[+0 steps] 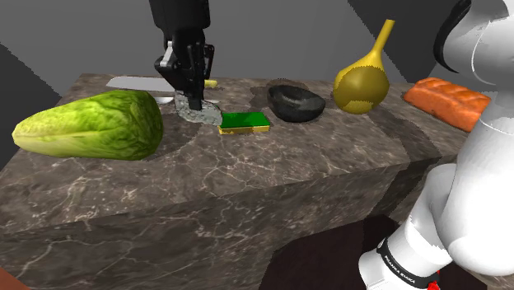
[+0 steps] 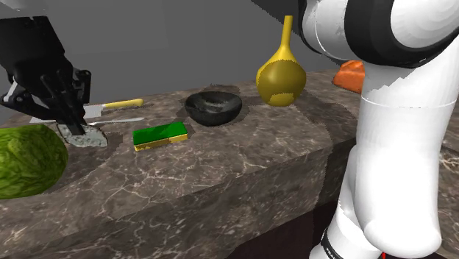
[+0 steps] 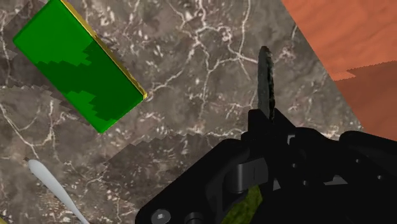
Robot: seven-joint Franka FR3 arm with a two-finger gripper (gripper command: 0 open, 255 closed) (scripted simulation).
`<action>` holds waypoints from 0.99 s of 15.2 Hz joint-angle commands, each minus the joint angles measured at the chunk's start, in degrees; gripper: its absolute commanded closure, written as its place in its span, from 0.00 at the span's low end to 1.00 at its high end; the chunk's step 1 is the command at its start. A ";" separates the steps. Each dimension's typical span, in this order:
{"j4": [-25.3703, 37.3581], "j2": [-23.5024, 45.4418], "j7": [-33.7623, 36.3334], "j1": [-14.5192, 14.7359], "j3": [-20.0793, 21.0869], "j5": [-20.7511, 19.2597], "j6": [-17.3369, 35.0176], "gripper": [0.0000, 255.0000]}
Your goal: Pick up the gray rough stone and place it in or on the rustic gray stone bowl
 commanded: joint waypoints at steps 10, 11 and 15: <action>-7.35 -8.84 -8.74 -5.84 -3.37 2.61 -0.57 1.00; -9.11 -10.30 -10.28 -6.68 -4.12 2.94 -0.12 1.00; -15.09 -15.31 -16.38 -9.66 -7.26 3.70 1.31 1.00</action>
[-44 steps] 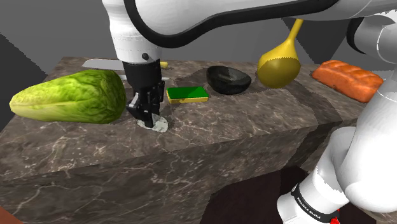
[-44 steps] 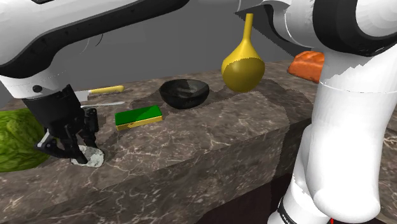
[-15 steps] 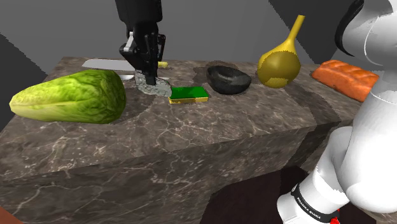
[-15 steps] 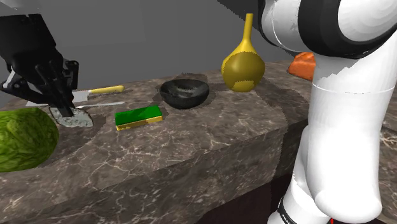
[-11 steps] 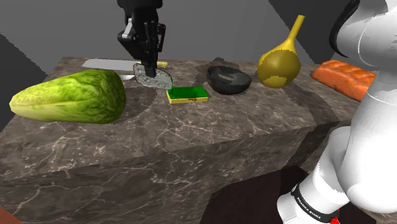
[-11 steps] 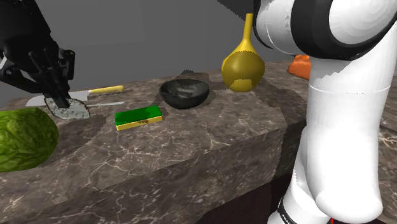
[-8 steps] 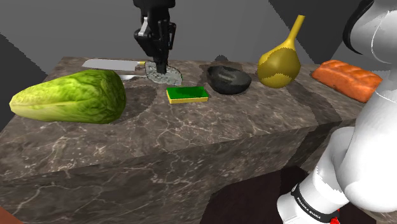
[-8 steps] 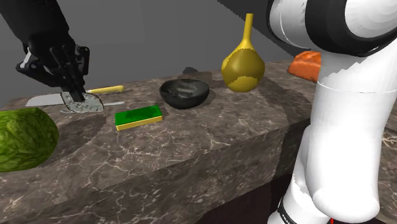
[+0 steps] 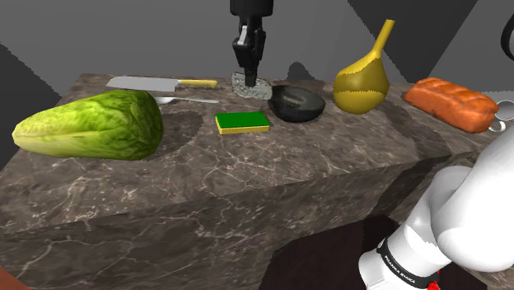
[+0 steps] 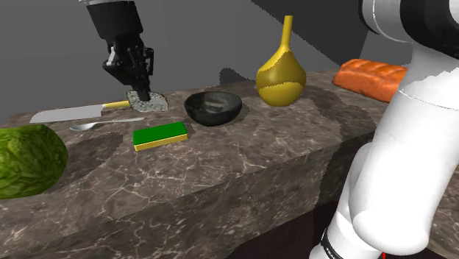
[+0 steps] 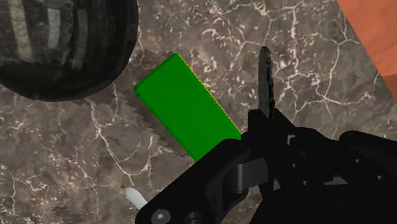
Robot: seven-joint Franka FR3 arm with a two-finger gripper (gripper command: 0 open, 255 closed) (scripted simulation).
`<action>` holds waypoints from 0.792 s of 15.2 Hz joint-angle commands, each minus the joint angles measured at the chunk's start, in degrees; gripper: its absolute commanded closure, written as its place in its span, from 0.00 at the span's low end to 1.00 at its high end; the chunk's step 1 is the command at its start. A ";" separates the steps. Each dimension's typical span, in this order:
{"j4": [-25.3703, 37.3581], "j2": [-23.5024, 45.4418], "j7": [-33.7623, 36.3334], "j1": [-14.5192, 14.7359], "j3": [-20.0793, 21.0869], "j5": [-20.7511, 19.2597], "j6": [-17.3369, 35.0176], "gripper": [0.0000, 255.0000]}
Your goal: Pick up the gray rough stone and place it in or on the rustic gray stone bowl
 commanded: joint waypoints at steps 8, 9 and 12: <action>-9.61 -8.08 -13.31 -5.56 -7.48 -0.41 2.31 1.00; -10.27 -8.60 -14.75 -6.13 -8.35 -0.63 2.52 1.00; -11.83 -9.82 -19.05 -7.82 -10.97 -1.44 3.14 1.00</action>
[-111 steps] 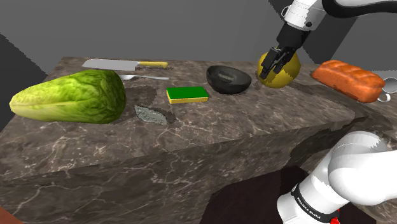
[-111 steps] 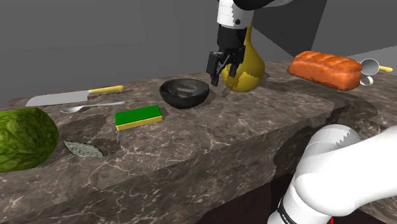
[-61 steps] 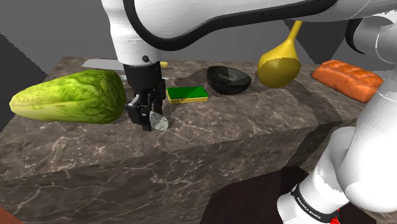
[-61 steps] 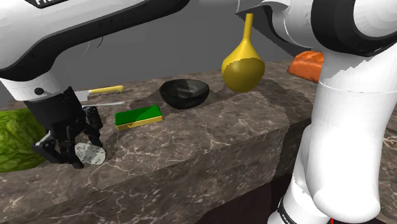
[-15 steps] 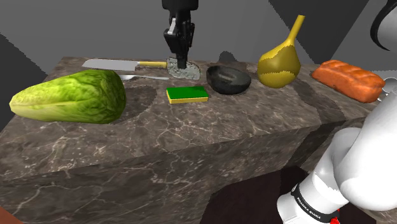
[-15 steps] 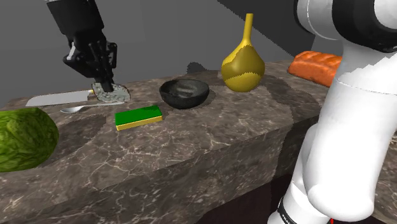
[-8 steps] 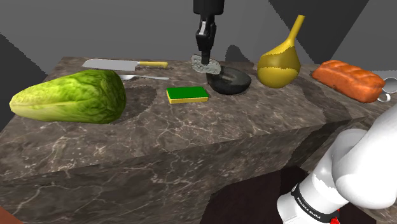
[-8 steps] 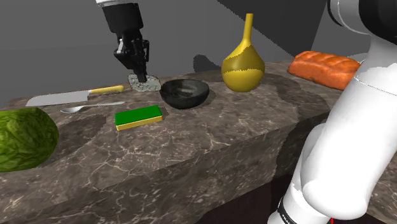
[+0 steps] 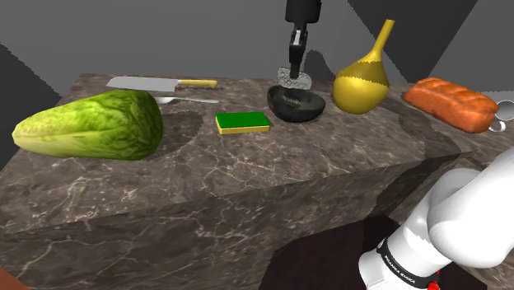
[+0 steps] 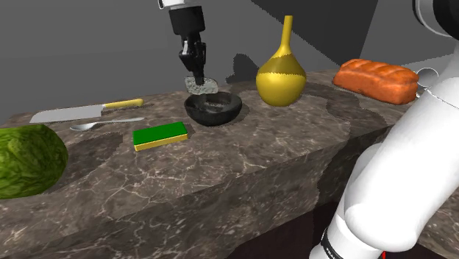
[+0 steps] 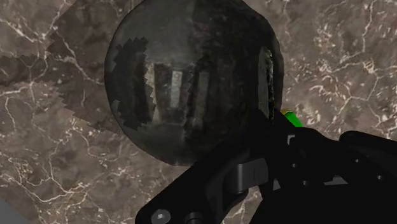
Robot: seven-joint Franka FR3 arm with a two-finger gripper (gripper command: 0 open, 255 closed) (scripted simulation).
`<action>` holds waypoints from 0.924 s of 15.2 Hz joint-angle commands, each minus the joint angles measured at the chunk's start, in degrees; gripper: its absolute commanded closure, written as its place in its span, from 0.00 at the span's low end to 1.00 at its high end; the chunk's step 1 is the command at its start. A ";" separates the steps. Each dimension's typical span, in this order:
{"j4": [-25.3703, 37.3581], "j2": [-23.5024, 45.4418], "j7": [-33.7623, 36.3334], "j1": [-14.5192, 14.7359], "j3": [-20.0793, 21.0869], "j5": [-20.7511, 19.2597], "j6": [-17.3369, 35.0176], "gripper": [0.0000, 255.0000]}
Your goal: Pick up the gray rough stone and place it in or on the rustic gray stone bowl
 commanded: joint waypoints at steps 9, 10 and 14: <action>-7.15 -2.01 -5.95 -2.40 -3.85 -1.24 5.56 1.00; -8.06 -2.14 -5.90 -2.40 -3.86 -1.24 6.34 1.00; -11.57 -2.55 -5.69 -2.39 -3.89 -1.23 9.43 1.00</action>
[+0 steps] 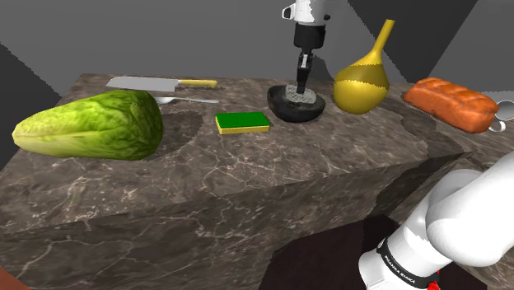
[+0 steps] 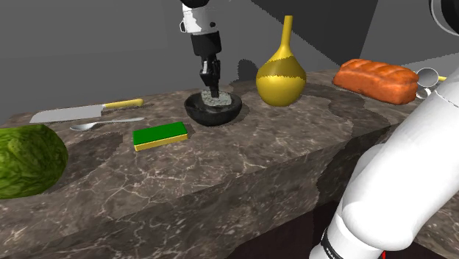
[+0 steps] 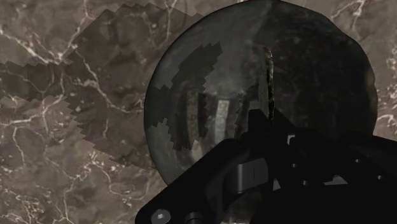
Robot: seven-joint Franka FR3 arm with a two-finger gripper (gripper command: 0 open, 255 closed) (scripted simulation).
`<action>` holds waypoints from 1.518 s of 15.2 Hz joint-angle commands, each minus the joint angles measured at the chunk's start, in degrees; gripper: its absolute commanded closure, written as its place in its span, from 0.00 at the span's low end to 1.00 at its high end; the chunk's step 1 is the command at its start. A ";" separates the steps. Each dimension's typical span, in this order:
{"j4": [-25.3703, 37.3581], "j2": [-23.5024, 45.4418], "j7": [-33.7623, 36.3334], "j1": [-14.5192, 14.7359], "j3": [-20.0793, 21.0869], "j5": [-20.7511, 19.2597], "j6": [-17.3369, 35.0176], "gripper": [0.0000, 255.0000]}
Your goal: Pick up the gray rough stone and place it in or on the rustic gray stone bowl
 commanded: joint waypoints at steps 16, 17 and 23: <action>3.47 0.85 0.05 0.07 0.16 0.02 -2.60 0.00; 5.99 1.43 0.05 0.10 0.26 0.02 -4.55 0.00; 8.05 1.94 0.06 0.14 0.35 0.01 -6.10 0.00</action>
